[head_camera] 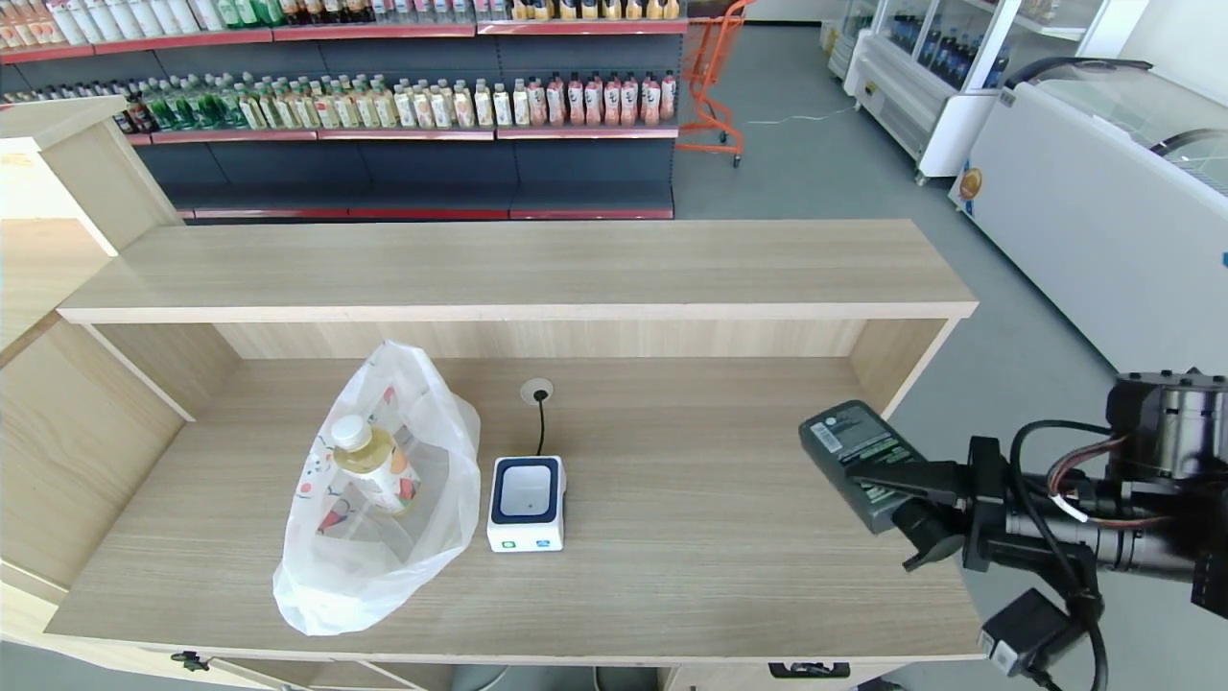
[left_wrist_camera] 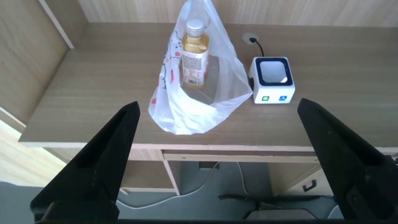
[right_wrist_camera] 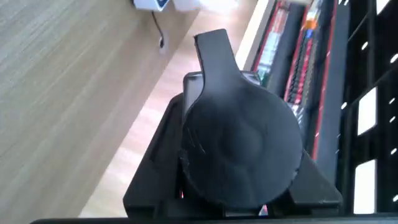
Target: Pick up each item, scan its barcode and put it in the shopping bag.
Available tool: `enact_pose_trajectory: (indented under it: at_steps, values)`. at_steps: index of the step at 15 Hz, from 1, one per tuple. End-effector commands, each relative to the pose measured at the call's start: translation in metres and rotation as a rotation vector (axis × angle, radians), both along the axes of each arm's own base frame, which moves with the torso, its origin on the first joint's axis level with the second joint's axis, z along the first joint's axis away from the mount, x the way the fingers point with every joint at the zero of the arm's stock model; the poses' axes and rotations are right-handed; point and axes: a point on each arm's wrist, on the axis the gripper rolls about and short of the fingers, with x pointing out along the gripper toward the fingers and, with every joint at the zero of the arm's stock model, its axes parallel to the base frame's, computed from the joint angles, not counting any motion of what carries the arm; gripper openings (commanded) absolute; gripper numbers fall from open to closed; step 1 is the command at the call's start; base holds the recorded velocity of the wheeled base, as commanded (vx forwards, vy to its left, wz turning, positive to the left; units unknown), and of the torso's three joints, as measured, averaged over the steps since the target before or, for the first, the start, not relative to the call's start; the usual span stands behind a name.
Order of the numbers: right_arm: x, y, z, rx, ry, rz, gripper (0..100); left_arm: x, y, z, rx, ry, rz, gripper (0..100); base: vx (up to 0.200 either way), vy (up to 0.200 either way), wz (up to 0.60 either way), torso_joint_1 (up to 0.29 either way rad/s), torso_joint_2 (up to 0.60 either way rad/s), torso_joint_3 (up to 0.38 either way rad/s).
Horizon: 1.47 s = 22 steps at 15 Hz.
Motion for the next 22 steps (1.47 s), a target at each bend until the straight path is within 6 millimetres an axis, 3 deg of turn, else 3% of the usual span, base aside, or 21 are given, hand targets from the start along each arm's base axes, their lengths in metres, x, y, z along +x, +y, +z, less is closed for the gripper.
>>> enact_pose_trajectory:
  at_steps: [1, 3, 9, 22]
  values:
    - [-0.029, 0.04, -0.006, -0.107, -0.108, 0.364, 0, 0.0, 0.0, 0.0, 0.0, -0.001, -0.001, 100, 0.0, 0.0, 0.0, 0.0, 0.0, 0.0]
    - [-0.036, 0.044, -0.006, -0.135, -0.145, 0.445, 0, 0.0, 0.0, 0.0, 0.0, -0.001, -0.001, 100, 0.0, 0.0, 0.0, 0.0, 0.0, 0.0]
    - [-0.054, 0.082, -0.003, -0.098, -0.235, 0.699, 0, 0.0, 0.0, 0.0, 0.0, -0.001, 0.001, 100, 0.0, 0.0, 0.0, 0.0, 0.0, 0.0]
    - [-0.05, 0.078, -0.006, -0.101, -0.22, 0.679, 0, 0.0, 0.0, 0.0, 0.0, -0.001, -0.001, 100, 0.0, 0.0, 0.0, 0.0, 0.0, 0.0]
